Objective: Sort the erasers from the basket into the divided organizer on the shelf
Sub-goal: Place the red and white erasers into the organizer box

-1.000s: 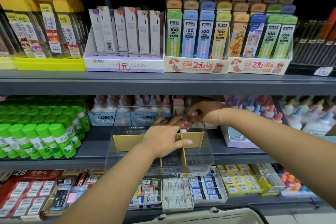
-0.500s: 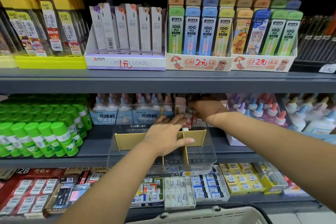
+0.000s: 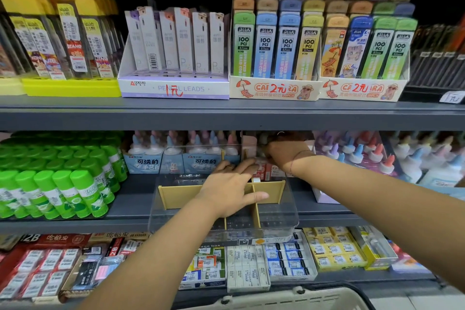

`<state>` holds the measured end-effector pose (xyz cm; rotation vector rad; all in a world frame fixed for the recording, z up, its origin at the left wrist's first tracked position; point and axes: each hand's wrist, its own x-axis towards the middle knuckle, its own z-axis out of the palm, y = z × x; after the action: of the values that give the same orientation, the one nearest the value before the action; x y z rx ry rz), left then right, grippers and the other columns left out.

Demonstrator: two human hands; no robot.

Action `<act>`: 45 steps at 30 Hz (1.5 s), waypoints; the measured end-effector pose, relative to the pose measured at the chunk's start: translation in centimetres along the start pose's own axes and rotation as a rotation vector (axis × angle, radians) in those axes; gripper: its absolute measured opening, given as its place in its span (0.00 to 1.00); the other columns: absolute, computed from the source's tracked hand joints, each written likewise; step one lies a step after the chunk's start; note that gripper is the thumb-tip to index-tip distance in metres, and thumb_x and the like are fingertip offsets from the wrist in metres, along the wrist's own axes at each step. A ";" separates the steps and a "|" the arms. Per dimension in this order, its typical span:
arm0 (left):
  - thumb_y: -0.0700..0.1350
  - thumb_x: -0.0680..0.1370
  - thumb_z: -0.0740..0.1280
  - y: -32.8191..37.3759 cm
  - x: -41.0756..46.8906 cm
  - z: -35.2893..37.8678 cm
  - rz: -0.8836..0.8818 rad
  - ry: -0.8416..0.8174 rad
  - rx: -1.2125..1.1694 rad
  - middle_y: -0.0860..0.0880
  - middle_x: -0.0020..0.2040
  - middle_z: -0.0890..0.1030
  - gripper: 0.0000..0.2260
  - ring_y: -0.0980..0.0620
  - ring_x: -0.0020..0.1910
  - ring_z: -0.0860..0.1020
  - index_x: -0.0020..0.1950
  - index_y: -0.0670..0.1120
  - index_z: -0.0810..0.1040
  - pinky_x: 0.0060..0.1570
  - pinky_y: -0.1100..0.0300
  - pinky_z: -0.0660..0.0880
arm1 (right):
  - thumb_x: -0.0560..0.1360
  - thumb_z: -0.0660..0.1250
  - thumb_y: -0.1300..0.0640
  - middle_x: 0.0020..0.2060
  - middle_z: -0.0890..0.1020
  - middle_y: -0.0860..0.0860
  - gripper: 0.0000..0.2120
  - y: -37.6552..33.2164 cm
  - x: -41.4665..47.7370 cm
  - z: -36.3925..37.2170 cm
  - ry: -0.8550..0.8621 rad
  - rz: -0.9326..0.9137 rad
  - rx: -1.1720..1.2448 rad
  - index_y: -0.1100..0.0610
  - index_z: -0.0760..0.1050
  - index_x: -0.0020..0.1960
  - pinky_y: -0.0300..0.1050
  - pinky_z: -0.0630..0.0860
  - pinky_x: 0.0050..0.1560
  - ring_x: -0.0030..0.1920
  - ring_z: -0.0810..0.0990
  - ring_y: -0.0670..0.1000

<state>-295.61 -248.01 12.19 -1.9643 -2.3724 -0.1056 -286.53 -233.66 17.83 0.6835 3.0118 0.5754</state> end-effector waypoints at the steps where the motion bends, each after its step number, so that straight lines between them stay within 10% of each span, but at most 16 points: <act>1: 0.69 0.77 0.49 0.0 0.0 0.0 0.000 0.001 0.003 0.59 0.78 0.50 0.33 0.48 0.70 0.66 0.78 0.53 0.54 0.72 0.54 0.50 | 0.81 0.57 0.61 0.54 0.80 0.57 0.12 0.1 -0.1 0.0 -0.012 0.003 0.019 0.60 0.74 0.60 0.42 0.67 0.49 0.56 0.77 0.58; 26: 0.67 0.78 0.51 0.5 -0.8 -0.3 -0.002 0.052 0.016 0.55 0.79 0.50 0.33 0.49 0.73 0.62 0.78 0.54 0.49 0.72 0.53 0.55 | 0.78 0.61 0.52 0.52 0.80 0.54 0.10 1.1 -1.8 0.9 -0.023 0.137 0.301 0.50 0.78 0.55 0.46 0.76 0.52 0.51 0.78 0.57; 36: 0.67 0.78 0.46 2.4 -11.5 -0.6 -0.035 0.322 -0.062 0.50 0.76 0.62 0.33 0.51 0.73 0.60 0.76 0.48 0.61 0.71 0.56 0.47 | 0.75 0.64 0.56 0.40 0.73 0.46 0.06 -6.4 -18.6 1.2 0.599 0.002 1.017 0.57 0.78 0.48 0.33 0.69 0.42 0.39 0.72 0.42; 40: 0.64 0.80 0.48 6.1 -18.1 2.7 -0.141 0.333 -0.279 0.53 0.67 0.72 0.27 0.55 0.67 0.66 0.68 0.50 0.72 0.66 0.60 0.53 | 0.76 0.63 0.52 0.37 0.72 0.41 0.07 -11.9 -24.6 10.5 0.166 0.055 1.061 0.54 0.77 0.46 0.34 0.68 0.39 0.36 0.71 0.39; 45: 0.68 0.76 0.41 6.4 -21.6 10.2 -0.389 0.005 -0.140 0.50 0.70 0.70 0.34 0.49 0.71 0.65 0.71 0.50 0.69 0.69 0.53 0.50 | 0.71 0.73 0.50 0.48 0.76 0.55 0.21 -12.6 -27.9 24.2 -0.610 0.647 1.224 0.60 0.70 0.57 0.32 0.72 0.40 0.48 0.74 0.50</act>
<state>-285.37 -267.02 0.18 -1.5177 -2.7796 -0.3009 -264.61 -247.34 -11.41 1.4569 2.1853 -1.3646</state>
